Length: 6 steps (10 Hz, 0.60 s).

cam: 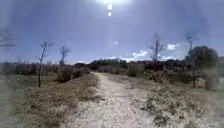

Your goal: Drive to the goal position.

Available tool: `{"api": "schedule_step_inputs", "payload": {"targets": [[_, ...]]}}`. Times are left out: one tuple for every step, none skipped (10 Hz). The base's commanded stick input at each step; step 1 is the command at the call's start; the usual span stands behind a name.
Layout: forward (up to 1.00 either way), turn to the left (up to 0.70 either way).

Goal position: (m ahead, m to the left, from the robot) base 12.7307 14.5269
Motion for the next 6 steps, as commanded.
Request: {"api": "schedule_step_inputs", "payload": {"targets": [[0.70,0.00],[0.70,0.00],[0.70,0.00],[0.70,0.00],[0.70,0.00],[0.70,0.00]]}}
